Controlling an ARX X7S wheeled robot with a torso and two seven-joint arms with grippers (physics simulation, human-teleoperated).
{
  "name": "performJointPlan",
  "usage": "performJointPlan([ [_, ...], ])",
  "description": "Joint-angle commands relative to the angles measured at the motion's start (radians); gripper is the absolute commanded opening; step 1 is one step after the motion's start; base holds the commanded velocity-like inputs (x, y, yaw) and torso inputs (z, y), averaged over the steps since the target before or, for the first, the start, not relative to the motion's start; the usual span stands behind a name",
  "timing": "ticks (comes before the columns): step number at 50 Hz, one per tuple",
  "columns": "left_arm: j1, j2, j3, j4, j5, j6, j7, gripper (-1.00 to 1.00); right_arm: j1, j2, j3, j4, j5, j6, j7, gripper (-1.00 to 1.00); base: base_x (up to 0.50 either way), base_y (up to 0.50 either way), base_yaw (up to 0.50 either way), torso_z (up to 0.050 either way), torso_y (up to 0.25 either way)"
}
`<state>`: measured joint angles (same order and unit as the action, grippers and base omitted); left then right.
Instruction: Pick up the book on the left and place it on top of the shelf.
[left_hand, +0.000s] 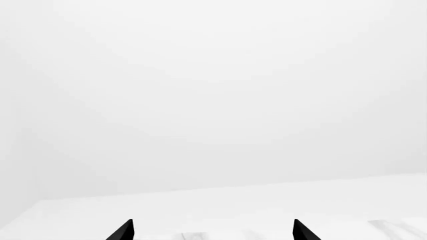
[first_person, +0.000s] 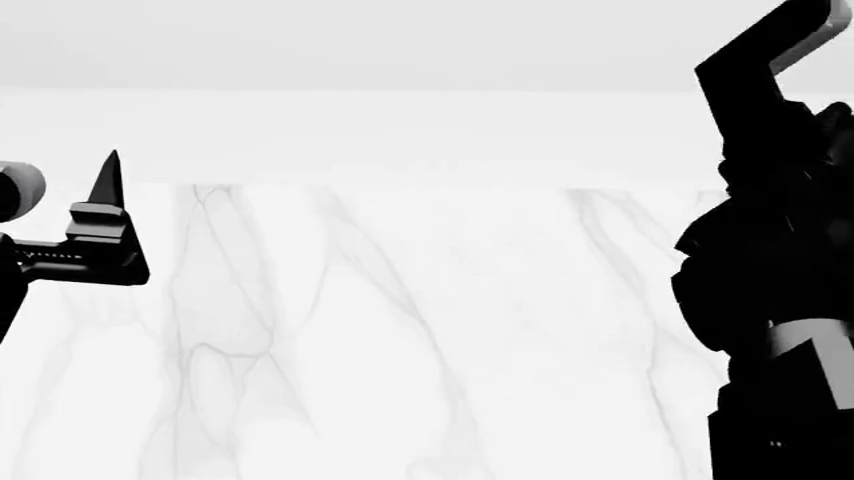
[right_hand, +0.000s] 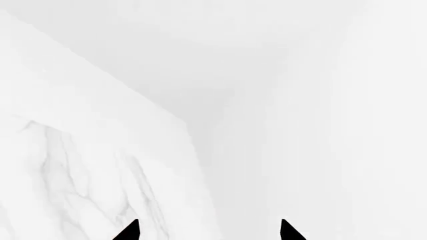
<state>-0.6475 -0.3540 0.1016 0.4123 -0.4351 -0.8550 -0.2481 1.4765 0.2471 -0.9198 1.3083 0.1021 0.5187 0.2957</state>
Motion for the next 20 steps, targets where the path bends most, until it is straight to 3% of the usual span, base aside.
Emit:
performJointPlan([
  [1,0.002,-0.002,0.002,-0.004,-0.001,0.007,-0.002,1.00,-0.047,-0.019,0.326,-0.001,0.129,-0.328,-0.163,1.00,0.00,0.00,0.00,0.000,0.000],
  [4,0.002,-0.002,0.001,-0.006,-0.001,0.011,-0.002,1.00,-0.072,-0.014,0.388,-0.038,0.194,-0.356,-0.232,1.00,0.00,0.00,0.00,0.000,0.000],
  [7,0.004,-0.002,0.003,-0.007,-0.001,0.014,-0.002,1.00,-0.188,0.042,0.413,-0.309,0.251,-0.230,-0.221,1.00,0.00,0.00,0.00,0.000,0.000],
  [20,0.004,-0.002,0.005,-0.006,-0.003,0.018,-0.006,1.00,-0.479,0.137,0.449,-0.845,0.396,-0.126,-0.226,1.00,0.00,0.00,0.00,0.000,0.000],
])
